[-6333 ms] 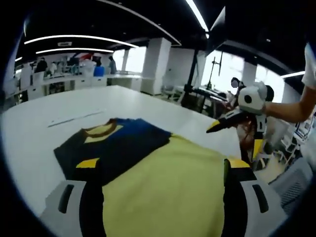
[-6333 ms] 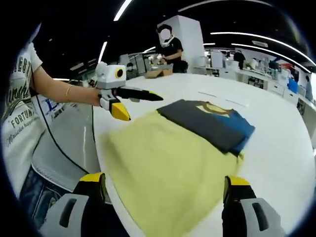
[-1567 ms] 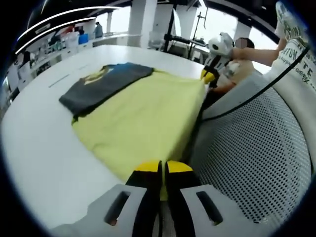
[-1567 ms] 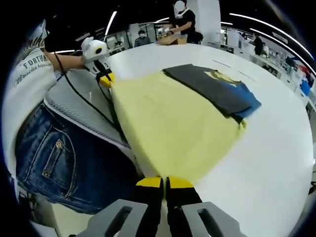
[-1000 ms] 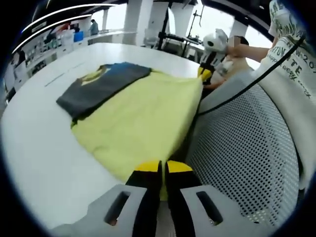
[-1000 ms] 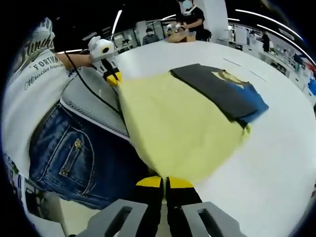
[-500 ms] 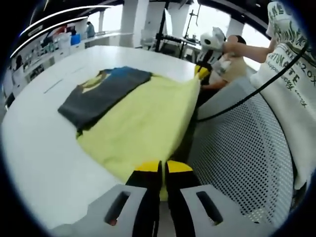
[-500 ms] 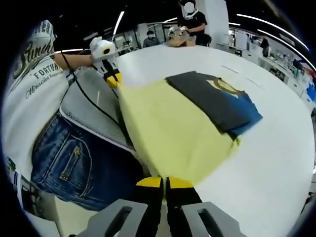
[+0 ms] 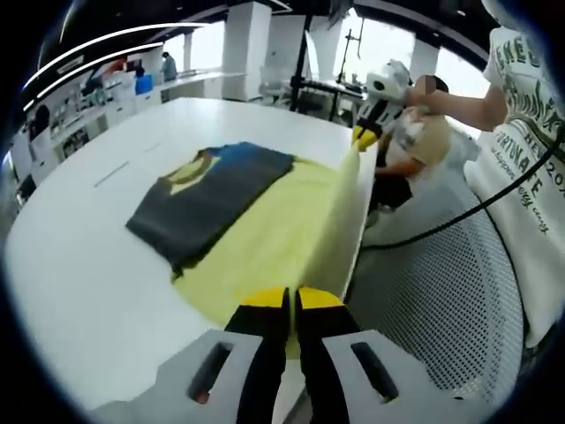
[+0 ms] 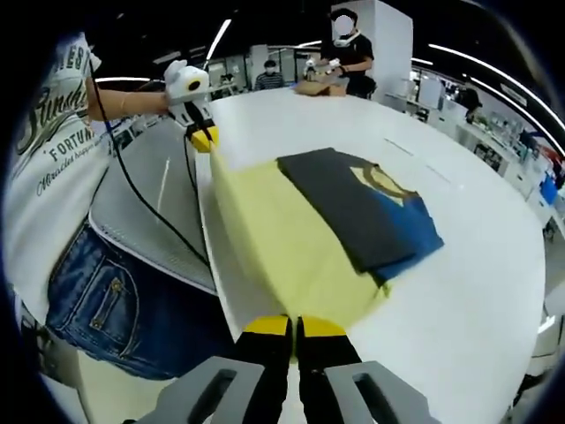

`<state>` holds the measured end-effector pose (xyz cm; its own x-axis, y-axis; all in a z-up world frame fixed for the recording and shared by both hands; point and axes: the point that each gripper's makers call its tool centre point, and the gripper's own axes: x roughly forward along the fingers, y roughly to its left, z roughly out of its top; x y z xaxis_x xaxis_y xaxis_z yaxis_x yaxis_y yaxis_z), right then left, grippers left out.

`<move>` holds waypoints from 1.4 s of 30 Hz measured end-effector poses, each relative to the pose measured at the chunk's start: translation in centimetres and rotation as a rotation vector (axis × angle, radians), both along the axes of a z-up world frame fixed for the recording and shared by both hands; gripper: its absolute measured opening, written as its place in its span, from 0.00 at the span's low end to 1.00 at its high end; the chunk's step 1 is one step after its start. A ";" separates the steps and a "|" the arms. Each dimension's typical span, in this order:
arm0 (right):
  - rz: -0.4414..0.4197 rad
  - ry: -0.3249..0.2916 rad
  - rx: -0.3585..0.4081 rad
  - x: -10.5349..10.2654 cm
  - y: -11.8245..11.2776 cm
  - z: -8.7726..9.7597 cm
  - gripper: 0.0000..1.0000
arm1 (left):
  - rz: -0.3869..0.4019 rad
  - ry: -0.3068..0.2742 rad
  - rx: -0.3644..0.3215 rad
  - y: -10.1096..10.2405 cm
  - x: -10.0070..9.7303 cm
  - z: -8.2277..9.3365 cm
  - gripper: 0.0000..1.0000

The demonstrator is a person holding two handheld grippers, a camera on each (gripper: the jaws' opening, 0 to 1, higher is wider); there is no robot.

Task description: Fold the garment on the visible template until the final outline fits inside the template.

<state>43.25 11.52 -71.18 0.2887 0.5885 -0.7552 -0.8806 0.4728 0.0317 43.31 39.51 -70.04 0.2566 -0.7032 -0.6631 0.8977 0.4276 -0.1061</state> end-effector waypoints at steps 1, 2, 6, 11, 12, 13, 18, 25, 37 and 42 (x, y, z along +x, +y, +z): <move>0.000 -0.011 -0.003 0.4 0.0 0.2 0.00 | 0.002 -0.005 0.001 -0.1 0.3 0.1 0.00; -0.001 -0.018 -0.003 0.6 0.0 0.3 0.00 | 0.004 -0.012 0.002 -0.2 0.6 0.4 0.00; -0.008 -0.043 -0.011 1.8 -0.1 0.6 0.00 | 0.014 -0.038 -0.001 -0.4 1.9 1.3 0.00; -0.044 -0.103 -0.031 4.0 -0.2 1.1 0.00 | 0.063 -0.073 0.000 -0.4 4.3 1.9 0.00; -0.051 -0.112 -0.037 4.4 -0.3 1.1 0.00 | 0.067 -0.079 -0.003 -0.4 4.6 2.0 0.00; -0.056 -0.118 -0.042 4.7 -0.3 1.2 0.00 | 0.071 -0.080 -0.005 -0.4 4.8 2.0 0.00; -0.071 -0.157 -0.058 6.5 -0.2 1.7 0.00 | 0.092 -0.104 -0.005 -0.4 6.7 2.5 0.00; -0.097 -0.224 -0.065 9.6 -0.4 3.1 0.00 | 0.114 -0.167 0.012 -0.1 9.5 3.4 0.00; -0.105 -0.302 -0.111 13.7 -0.7 4.0 0.00 | 0.173 -0.220 0.000 0.1 13.4 4.4 0.00; -0.119 -0.334 -0.132 15.4 -0.7 4.4 0.00 | 0.195 -0.247 0.002 0.1 14.9 4.8 0.00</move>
<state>58.66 10.78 -66.82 0.5922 0.4400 -0.6751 -0.7709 0.5534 -0.3155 58.23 39.61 -65.20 0.5405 -0.6238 -0.5647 0.7970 0.5945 0.1061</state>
